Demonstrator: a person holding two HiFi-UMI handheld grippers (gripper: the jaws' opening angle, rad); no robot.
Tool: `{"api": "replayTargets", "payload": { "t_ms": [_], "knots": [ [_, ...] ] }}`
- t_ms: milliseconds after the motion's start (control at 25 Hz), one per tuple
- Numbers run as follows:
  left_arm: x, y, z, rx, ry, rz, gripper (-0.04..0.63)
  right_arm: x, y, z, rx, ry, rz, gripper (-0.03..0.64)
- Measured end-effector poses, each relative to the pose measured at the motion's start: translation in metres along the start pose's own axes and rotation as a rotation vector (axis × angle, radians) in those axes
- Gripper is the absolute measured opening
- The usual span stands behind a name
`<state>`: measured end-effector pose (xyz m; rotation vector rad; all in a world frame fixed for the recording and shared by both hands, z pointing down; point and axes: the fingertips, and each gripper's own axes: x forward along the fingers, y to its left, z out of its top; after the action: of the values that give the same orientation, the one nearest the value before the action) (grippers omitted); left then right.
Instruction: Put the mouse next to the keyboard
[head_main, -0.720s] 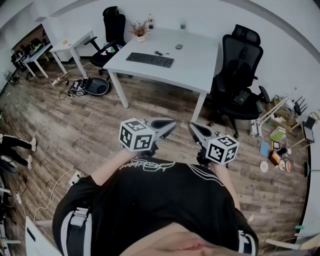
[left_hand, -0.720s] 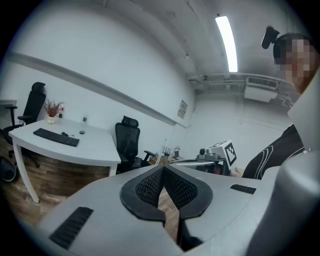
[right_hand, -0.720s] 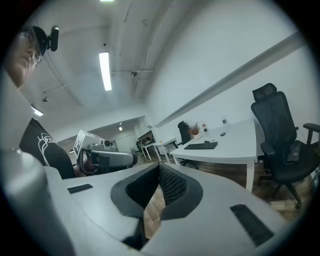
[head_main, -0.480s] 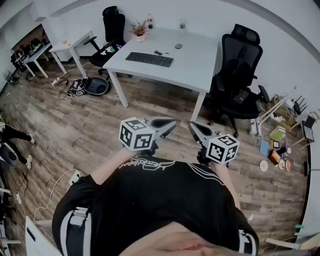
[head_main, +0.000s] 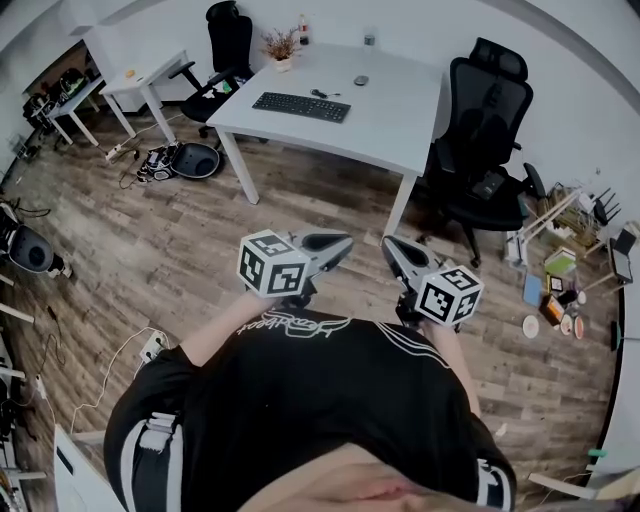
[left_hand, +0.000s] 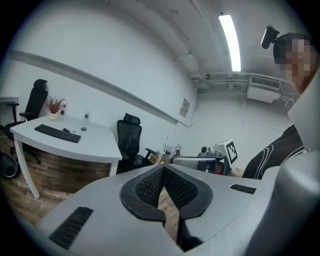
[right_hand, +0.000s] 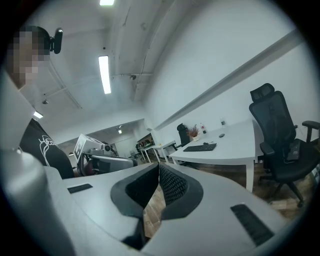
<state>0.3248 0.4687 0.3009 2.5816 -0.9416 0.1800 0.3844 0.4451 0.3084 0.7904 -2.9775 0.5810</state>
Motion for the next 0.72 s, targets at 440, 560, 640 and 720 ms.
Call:
{"api": "replayTargets", "payload": {
  "t_ms": [440,560,640,720],
  "knots": [
    [0.002,0.045,-0.009,-0.066,-0.014,0.023,0.008,0.036,-0.028,-0.014,0.030,0.042,-0.026,0.009],
    [0.005,0.071,-0.007,-0.091,-0.017,0.024,0.008,0.057,-0.045,-0.016,0.021,0.074,-0.052,0.009],
    [0.008,0.092,-0.005,-0.110,-0.018,0.028,0.008,0.071,-0.057,-0.017,0.034,0.086,-0.058,0.009],
    [0.011,0.116,-0.003,-0.126,-0.018,0.031,0.008,0.088,-0.069,-0.018,0.058,0.091,-0.059,0.009]
  ]
}}
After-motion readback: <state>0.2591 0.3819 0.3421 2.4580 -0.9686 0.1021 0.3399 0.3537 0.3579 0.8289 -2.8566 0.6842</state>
